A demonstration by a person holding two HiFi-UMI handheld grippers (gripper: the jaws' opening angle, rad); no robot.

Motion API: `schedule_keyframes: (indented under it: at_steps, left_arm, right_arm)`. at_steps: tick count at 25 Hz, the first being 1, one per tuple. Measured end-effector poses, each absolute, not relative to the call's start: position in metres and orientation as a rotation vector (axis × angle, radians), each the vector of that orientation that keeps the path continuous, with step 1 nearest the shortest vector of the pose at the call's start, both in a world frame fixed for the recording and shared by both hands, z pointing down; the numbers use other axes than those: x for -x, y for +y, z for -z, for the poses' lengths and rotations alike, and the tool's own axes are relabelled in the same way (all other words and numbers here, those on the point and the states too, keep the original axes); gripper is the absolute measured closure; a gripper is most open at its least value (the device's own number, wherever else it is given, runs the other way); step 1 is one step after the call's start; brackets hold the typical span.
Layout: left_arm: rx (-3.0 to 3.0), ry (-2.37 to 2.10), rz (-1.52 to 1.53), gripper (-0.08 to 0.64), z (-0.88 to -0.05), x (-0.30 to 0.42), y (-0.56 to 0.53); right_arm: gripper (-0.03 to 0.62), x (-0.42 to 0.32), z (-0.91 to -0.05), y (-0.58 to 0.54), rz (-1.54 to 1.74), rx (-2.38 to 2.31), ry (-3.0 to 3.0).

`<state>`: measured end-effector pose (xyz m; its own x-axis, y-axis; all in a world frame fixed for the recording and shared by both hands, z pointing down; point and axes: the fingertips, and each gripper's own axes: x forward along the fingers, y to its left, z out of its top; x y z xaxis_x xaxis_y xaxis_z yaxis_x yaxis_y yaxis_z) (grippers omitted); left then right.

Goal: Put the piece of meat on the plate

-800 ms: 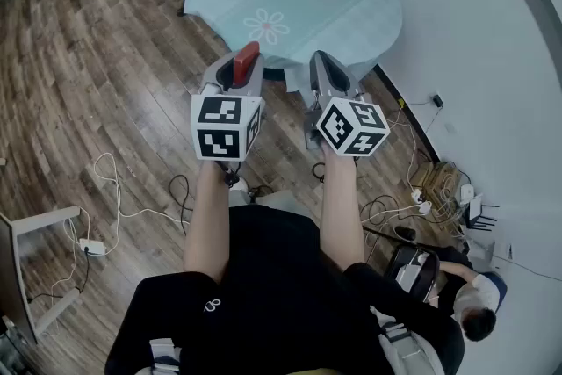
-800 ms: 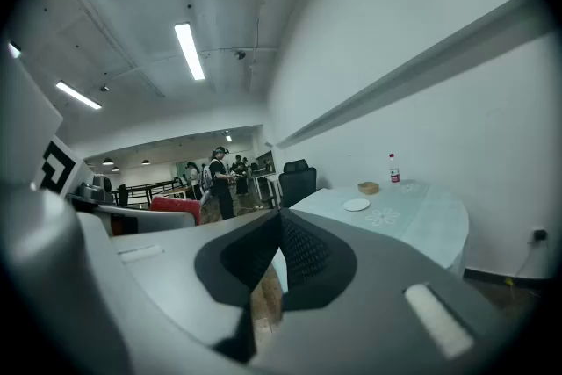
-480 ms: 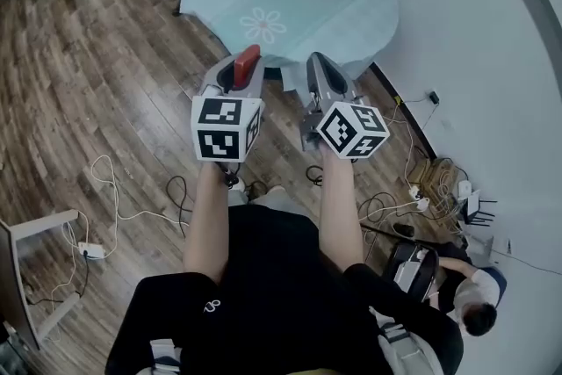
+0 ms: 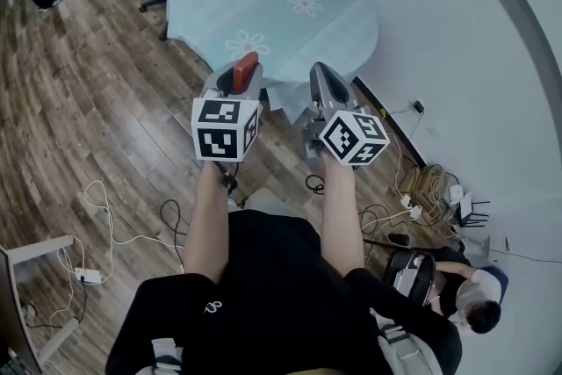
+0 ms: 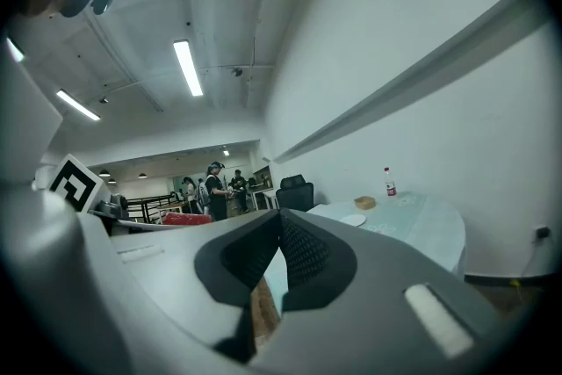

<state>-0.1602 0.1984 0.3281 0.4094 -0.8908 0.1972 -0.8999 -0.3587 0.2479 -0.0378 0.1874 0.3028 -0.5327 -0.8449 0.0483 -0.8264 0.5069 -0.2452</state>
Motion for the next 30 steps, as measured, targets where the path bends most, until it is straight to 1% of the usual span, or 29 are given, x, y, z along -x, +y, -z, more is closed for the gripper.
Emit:
schedule_keyframes:
  at_steps: [5,10,17,20,26,30]
  left_arm:
    - [-2.395,-1.509,-0.049,0.474,-0.324,0.138,0.185]
    - [-2.386,-1.508,-0.097,0.474,-0.339,0.132,0.161]
    - [-2.286,-1.574,-0.186,0.474,-0.373,0.151,0.073]
    - [-2.257,-1.58,-0.219,0.474,-0.383,0.149,0.025]
    - [-2.271,-1.454,-0.316,0.473,-0.403,0.087,-0.065]
    - [-2.321,-1.418,-0.378,0.472,-0.399,0.059,-0.118]
  right_arm:
    - [0.586,0.008,-0.301,0.173,0.383,1.533,2.608]
    - [0.586,0.011,-0.324,0.142,0.456,1.505,2.621]
    - [0.586,0.025,-0.357,0.043,0.557,1.439,2.65]
    - [0.586,0.02,-0.367,-0.008,0.607,1.426,2.626]
    - [0.586,-0.02,-0.384,-0.111,0.716,1.432,2.572]
    - [0.586,-0.048,-0.384,-0.17,0.747,1.43,2.495]
